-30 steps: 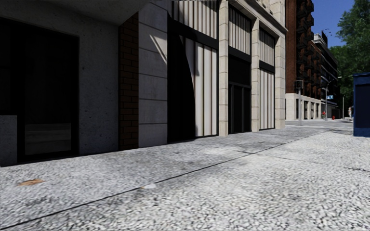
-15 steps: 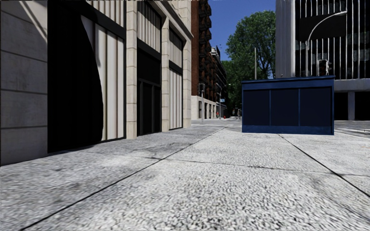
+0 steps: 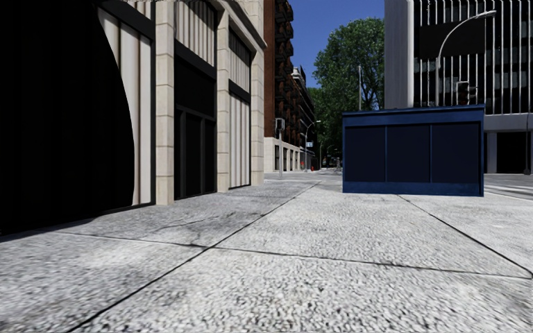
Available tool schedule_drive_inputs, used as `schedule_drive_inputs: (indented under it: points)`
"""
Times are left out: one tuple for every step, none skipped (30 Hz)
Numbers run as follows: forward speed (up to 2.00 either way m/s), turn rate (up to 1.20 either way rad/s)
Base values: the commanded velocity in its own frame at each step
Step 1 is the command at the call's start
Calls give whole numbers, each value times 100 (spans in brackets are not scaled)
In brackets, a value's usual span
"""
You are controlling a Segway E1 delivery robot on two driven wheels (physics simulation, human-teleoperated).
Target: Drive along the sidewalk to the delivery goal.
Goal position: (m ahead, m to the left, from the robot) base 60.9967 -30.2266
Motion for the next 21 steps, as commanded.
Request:
schedule_drive_inputs:
  points:
    - [157, 0]
    - [200, 0]
    - [200, 0]
    - [200, 0]
    - [200, 0]
    - [200, 0]
    - [200, 0]
    - [200, 0]
    - [200, 0]
    - [200, 0]
    - [200, 0]
    - [200, 0]
    - [200, 0]
    - [200, 0]
    - [200, 0]
    - [200, 0]
    - [200, 0]
    - [200, 0]
    - [200, 0]
    - [200, 0]
    - [200, 0]
